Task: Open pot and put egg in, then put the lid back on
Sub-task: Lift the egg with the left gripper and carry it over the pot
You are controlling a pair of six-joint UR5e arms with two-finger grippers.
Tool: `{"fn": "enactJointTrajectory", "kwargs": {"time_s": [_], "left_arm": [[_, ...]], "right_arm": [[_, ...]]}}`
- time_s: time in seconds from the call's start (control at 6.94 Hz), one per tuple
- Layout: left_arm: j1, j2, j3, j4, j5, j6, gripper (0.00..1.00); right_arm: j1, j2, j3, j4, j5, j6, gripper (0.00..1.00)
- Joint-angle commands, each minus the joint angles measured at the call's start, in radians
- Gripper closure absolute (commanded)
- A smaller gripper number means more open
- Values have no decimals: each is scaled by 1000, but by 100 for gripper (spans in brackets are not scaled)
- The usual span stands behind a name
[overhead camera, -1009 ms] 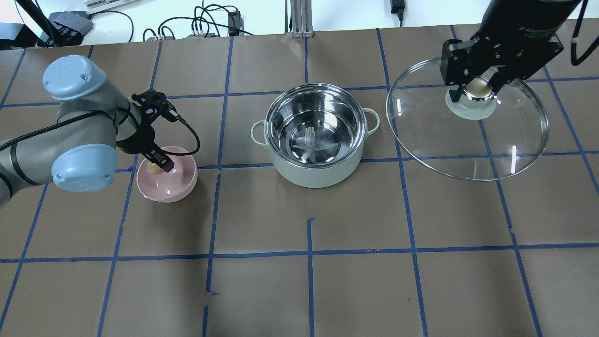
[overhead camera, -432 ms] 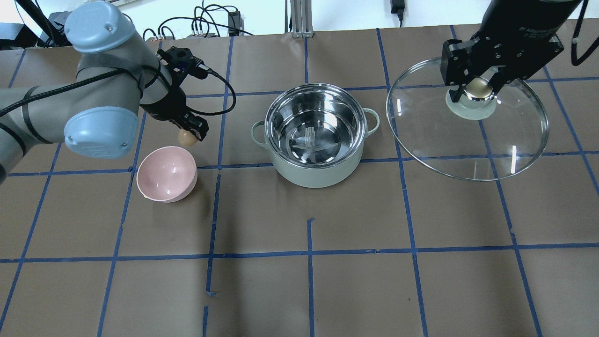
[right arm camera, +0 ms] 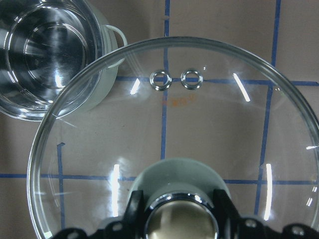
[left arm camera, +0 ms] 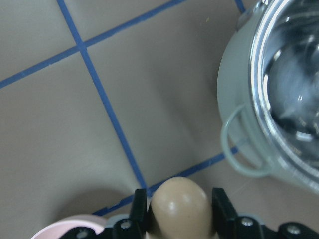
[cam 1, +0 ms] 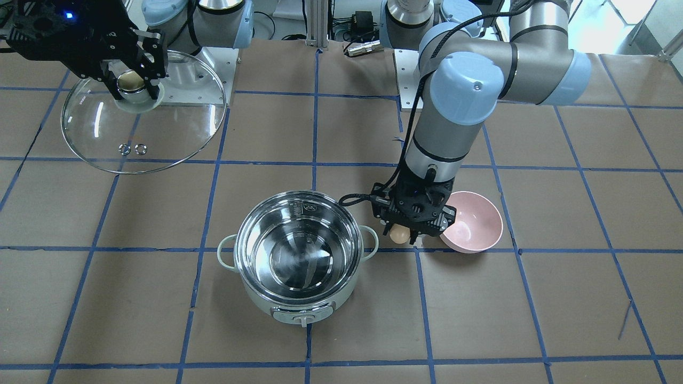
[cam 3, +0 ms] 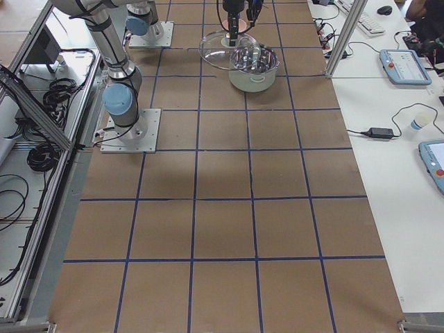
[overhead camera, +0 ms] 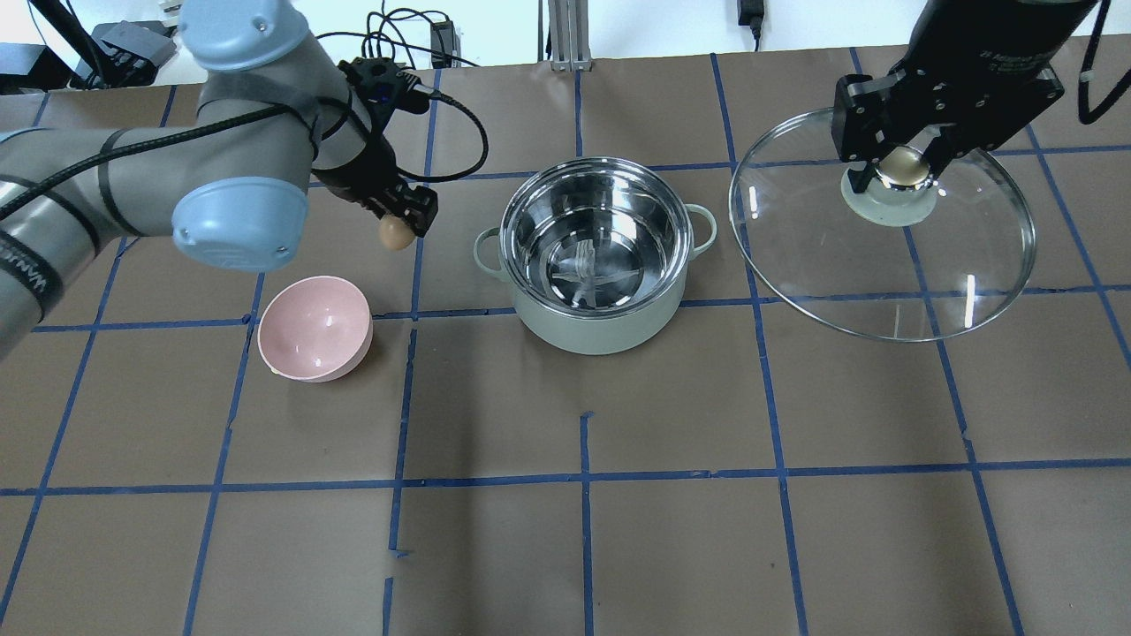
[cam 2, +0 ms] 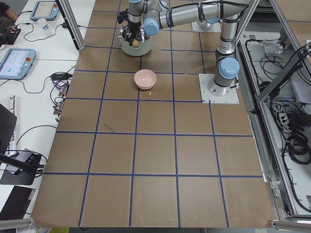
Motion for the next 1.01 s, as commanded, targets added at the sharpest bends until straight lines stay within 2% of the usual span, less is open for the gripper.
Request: {"fn": "enactJointTrajectory", "kwargs": {"time_s": [0.0, 0.43, 0.86], "left_arm": [[-76, -92, 38, 102, 2, -182, 87], [-157, -112, 40, 124, 8, -274, 87], [-190, -132, 22, 126, 28, -303, 86]], "right_arm": [[0, 0, 0, 1, 0, 0, 92], [0, 0, 0, 1, 0, 0, 92], [0, 0, 0, 1, 0, -2, 92]]}}
